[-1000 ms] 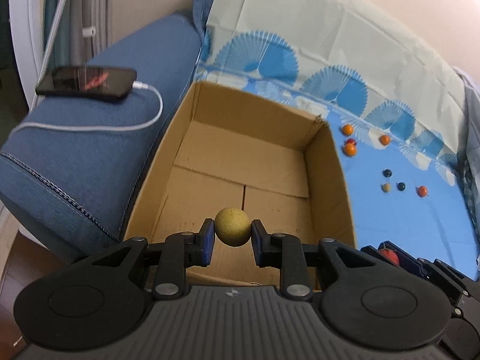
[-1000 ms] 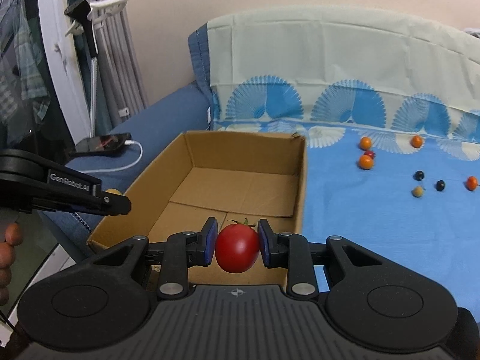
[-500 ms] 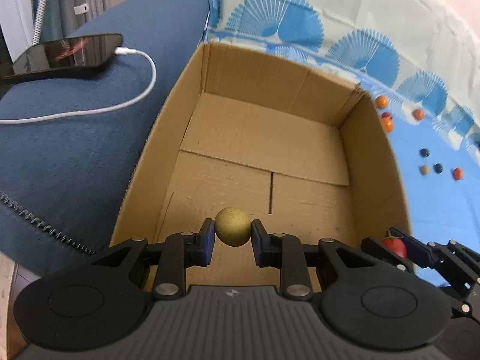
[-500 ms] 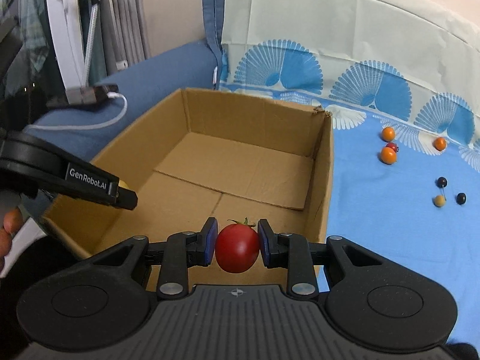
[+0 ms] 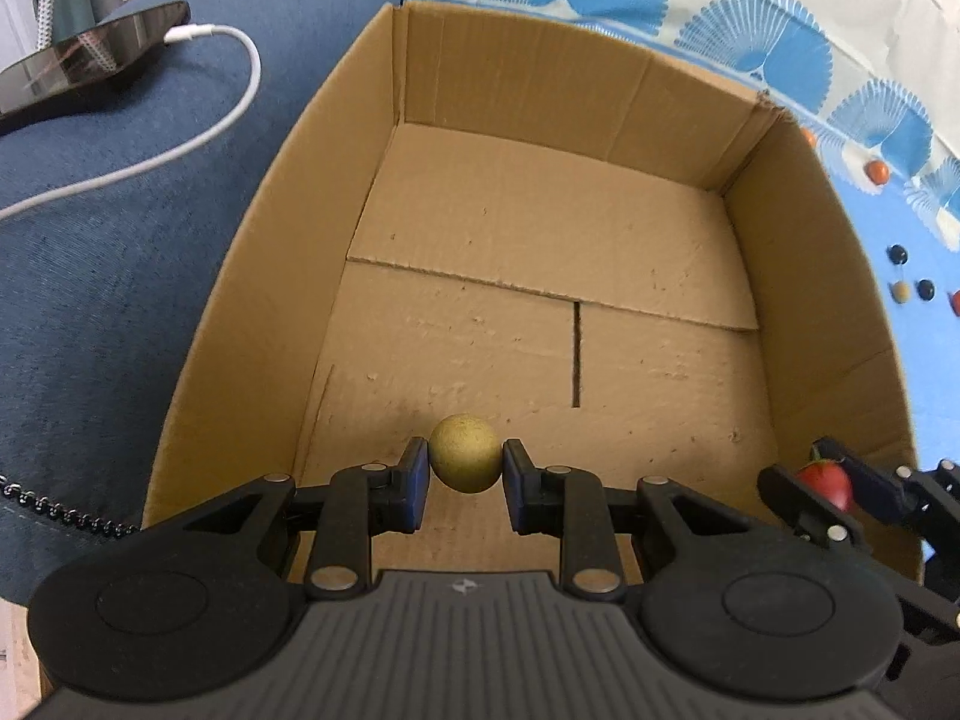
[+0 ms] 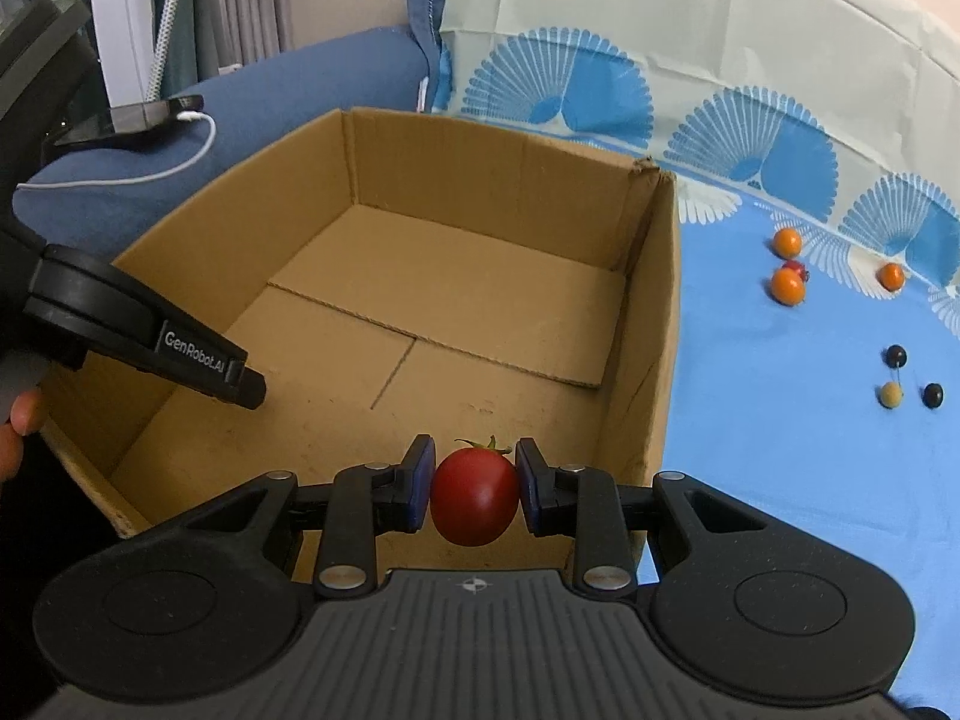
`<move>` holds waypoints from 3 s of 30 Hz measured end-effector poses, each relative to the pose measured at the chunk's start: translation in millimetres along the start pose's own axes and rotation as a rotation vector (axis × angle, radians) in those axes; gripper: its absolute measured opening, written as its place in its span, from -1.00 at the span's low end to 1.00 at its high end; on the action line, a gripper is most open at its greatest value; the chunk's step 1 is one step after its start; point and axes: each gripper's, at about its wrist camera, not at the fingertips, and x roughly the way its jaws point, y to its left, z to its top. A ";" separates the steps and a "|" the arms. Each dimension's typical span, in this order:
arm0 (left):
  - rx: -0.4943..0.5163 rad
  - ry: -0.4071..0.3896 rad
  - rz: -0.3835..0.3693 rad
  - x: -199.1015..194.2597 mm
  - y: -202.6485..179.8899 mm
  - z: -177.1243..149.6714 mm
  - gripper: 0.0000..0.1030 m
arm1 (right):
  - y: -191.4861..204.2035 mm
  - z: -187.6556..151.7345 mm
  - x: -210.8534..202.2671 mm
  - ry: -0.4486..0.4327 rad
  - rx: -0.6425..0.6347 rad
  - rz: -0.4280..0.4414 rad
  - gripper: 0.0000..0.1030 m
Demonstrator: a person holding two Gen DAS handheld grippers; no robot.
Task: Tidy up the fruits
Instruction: 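Open the left tool dropping the yellow fruit while the right tool releases the tomato, then lift both open tools out of the box back toward the fruits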
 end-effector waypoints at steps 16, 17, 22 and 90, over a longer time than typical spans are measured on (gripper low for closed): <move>0.124 -0.217 0.072 -62.3 -16.6 -18.2 0.99 | -3.0 6.4 -41.6 -0.097 -0.086 -0.018 0.74; 0.116 -0.233 0.076 -71.2 -15.1 -23.7 0.99 | -3.6 4.9 -51.2 -0.102 -0.071 -0.013 0.81; 0.068 -0.214 0.055 -103.9 -9.1 -53.7 1.00 | 6.2 -13.9 -99.4 -0.111 -0.067 0.017 0.92; 0.098 -0.301 0.085 -193.1 -34.9 -139.5 1.00 | 9.0 -69.2 -207.6 -0.272 0.046 0.047 0.99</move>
